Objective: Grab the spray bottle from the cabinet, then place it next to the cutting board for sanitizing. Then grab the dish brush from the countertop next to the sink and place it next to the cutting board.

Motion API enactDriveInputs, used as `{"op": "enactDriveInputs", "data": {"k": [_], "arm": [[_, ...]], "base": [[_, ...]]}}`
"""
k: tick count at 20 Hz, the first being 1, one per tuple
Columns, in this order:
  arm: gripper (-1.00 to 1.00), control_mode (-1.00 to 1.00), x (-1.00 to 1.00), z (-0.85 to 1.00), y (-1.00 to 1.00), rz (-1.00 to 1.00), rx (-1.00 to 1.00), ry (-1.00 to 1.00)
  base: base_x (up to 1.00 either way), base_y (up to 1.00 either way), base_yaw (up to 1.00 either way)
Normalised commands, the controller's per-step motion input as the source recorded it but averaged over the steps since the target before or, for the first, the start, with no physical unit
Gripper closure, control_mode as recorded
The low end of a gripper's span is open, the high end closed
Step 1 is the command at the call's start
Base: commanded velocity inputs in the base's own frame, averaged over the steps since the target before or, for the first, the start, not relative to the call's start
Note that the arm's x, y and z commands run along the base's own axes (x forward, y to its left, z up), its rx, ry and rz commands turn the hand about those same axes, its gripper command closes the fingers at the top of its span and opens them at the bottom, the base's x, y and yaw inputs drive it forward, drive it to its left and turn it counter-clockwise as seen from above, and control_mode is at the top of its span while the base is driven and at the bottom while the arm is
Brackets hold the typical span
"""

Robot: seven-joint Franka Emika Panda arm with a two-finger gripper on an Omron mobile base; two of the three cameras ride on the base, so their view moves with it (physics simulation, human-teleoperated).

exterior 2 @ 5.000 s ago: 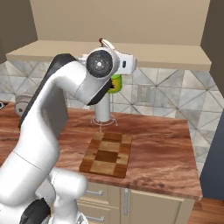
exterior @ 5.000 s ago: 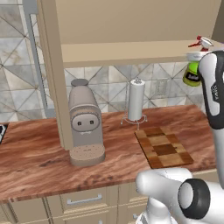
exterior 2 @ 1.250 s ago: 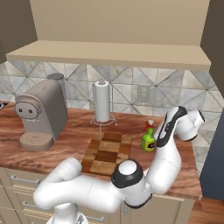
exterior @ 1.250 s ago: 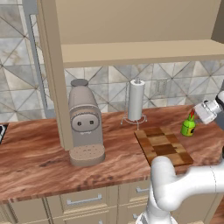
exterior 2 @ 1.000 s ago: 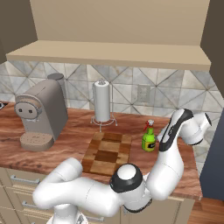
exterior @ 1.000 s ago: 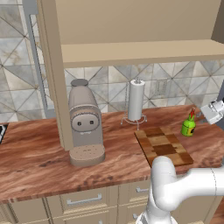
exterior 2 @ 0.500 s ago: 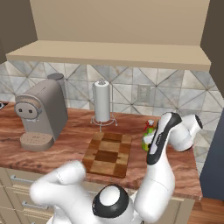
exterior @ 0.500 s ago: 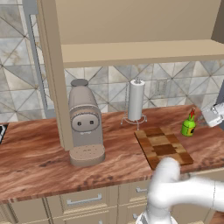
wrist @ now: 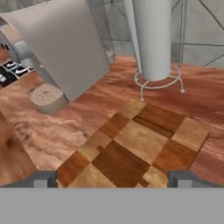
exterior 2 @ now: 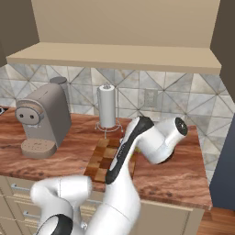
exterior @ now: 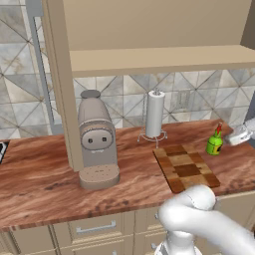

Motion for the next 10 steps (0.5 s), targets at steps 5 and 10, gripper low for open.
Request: {"op": "enactDriveInputs", "data": {"k": [5, 10], "arm": [[-1.0, -1.0, -0.26, 0.5, 0.76, -0.41, -0.13, 0.36], [-1.0, -1.0, -0.01, 0.15, 0.66, -0.41, -0.22, 0.24]], "base": [[0.0, 0.0, 0.0], [0.0, 0.0, 0.0]]}}
